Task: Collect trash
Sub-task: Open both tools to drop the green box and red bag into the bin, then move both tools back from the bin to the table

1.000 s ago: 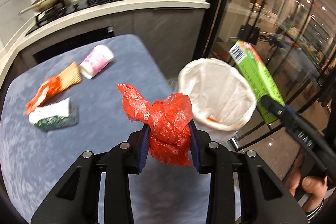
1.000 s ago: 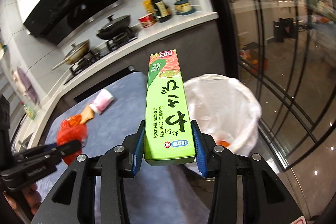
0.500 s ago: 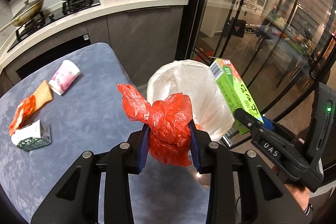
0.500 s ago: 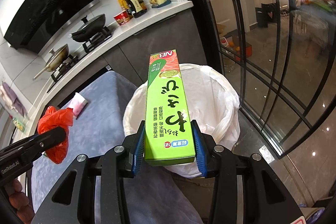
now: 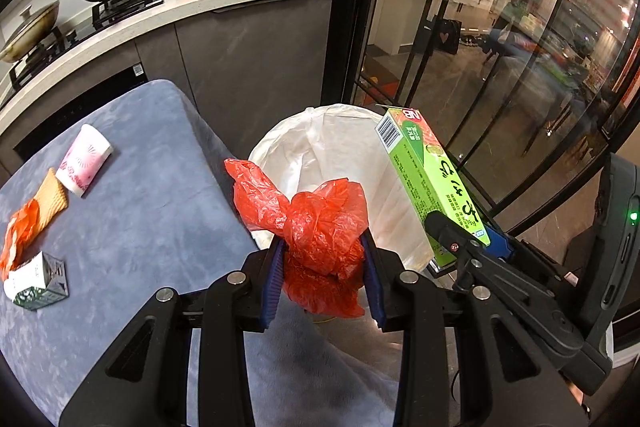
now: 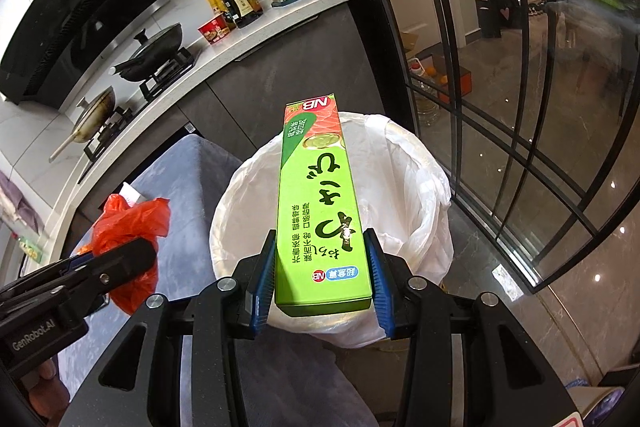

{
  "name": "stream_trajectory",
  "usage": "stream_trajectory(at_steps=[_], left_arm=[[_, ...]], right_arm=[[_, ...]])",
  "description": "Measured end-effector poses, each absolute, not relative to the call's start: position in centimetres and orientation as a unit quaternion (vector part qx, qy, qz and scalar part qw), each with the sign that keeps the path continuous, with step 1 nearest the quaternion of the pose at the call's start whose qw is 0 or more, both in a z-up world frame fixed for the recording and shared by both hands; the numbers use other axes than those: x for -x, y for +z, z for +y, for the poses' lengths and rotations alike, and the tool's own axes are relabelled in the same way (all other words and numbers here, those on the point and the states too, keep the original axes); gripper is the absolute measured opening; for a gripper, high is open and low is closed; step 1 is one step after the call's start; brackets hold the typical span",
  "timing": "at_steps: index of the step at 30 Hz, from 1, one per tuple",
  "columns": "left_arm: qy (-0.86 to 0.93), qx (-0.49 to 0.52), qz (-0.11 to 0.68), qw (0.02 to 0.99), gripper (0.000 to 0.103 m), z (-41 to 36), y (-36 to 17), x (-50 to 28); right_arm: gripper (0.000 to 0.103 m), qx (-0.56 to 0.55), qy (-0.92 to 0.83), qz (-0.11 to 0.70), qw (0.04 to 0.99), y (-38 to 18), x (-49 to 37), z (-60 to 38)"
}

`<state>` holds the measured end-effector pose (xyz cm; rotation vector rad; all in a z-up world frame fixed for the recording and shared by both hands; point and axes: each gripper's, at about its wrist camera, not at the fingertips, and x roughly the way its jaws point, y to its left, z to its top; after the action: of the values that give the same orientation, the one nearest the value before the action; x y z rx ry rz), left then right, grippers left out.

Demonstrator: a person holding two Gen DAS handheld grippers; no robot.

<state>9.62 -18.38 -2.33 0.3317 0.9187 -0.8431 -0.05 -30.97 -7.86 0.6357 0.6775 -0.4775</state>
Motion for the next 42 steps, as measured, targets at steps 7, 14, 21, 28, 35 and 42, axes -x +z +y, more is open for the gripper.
stream_trajectory(at_steps=[7,14,21,28,35,42], left_arm=[[-0.398,-0.159,0.42,0.8,0.036,-20.0,-2.2,-10.1],[-0.397,-0.16,0.419,0.801,0.049,-21.6,-2.0,-10.6],[-0.389,-0.16,0.411,0.809,0.068,-21.9,-1.8,-10.9],[-0.383,-0.154,0.411,0.813,0.069,-21.4,-1.5,-11.2],[-0.374,-0.144,0.409,0.82,0.074,-19.8,-0.9,-11.5],[-0.357,-0.125,0.407,0.832,0.078,-17.1,-0.2,-12.2]], right_arm=[[0.041,-0.304,-0.237,0.316,0.867,-7.8,-0.2,-31.7],[0.042,-0.309,-0.244,0.308,0.866,-7.4,0.5,-32.1],[0.048,-0.313,-0.249,0.298,0.867,-7.0,1.3,-32.2],[0.048,-0.311,-0.247,0.296,0.869,-6.5,1.4,-32.0],[0.049,-0.307,-0.237,0.292,0.874,-5.6,1.2,-30.9],[0.049,-0.296,-0.221,0.288,0.883,-4.5,0.4,-29.1]])
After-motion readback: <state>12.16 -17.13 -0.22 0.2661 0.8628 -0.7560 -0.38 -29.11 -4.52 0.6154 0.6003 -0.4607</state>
